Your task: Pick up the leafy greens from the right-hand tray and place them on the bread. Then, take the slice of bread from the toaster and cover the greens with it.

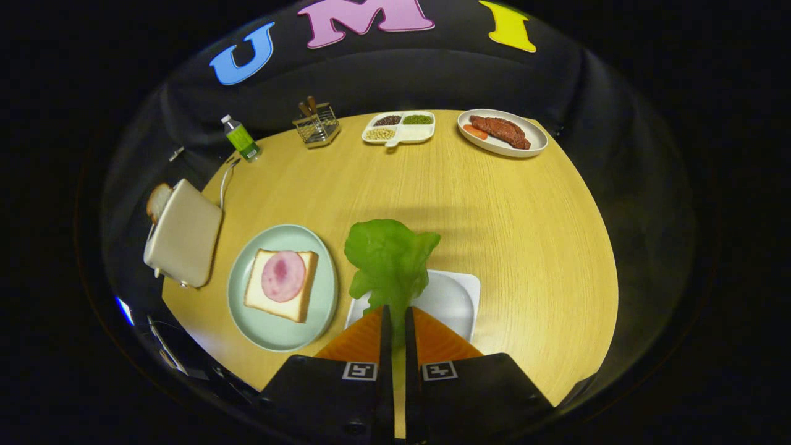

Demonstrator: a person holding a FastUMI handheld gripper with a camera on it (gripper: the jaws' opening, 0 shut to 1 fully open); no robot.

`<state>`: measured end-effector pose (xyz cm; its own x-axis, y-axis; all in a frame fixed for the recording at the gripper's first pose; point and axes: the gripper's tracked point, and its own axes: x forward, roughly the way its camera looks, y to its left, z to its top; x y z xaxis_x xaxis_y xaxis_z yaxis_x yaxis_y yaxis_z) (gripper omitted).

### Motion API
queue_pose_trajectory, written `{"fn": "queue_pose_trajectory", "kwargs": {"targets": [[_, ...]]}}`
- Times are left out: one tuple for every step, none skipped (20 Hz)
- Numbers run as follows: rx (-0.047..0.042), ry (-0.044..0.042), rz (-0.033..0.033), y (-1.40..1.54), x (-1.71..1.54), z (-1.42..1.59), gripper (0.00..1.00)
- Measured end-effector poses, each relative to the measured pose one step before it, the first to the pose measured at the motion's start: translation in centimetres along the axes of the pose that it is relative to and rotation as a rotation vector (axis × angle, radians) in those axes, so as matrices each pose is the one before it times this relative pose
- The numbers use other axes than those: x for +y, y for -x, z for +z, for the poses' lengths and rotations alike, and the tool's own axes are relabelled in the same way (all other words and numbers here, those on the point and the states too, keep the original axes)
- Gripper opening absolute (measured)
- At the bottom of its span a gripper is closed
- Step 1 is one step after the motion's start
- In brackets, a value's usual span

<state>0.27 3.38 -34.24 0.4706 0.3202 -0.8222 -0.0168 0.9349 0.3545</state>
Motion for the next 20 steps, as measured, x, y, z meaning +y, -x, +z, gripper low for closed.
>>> {"fn": "queue_pose_trajectory", "kwargs": {"targets": [[-0.01371,-0.00404,0.01297,0.709,0.796,0.533,0.12],[-0.01199,0.00164,0.01062,0.599,0.754,0.544,0.12],[-0.01099,0.00674,0.01263,0.495,0.908,0.427,0.12],[-0.01136,0.00945,0.00987,0.459,0.852,0.464,0.12],[-0.00883,0.01303,0.01133,0.392,0.938,0.411,0.12],[-0.00574,0.01588,0.00707,0.283,0.963,0.135,0.12],[-0.00291,0.01704,0.00764,0.163,0.965,0.18,0.12],[-0.00245,0.01874,0.0106,0.072,0.996,0.143,0.12],[0.00046,0.01705,0.00615,0.087,0.983,0.189,0.12],[0.0013,0.01418,0.007,-0.169,0.908,0.128,0.12],[0.00113,0.00864,0.00854,-0.311,0.95,0.062,0.12],[0.00379,0.00153,0.00737,-0.312,0.925,0.084,0.12],[0.00614,-0.00256,0.01031,-0.42,0.954,-0.13,0.12],[0.00689,-0.00181,0.01111,-0.401,0.962,-0.104,0.12],[0.00846,0.00141,0.00961,-0.528,0.975,-0.169,0.12],[0.00584,0.00577,0.00449,-0.335,0.587,-0.067,0.12],[0.00887,0.01258,0.00162,-0.606,0.694,-0.048,0.11],[0.00503,0.00693,-0.00008,-0.37,0.453,-0.024,0.12],[0.0076,0.0041,0.00384,-0.419,0.539,-0.09,0.12],[0.00505,0.00181,0.00503,-0.504,0.567,0.014,0.12]]}}
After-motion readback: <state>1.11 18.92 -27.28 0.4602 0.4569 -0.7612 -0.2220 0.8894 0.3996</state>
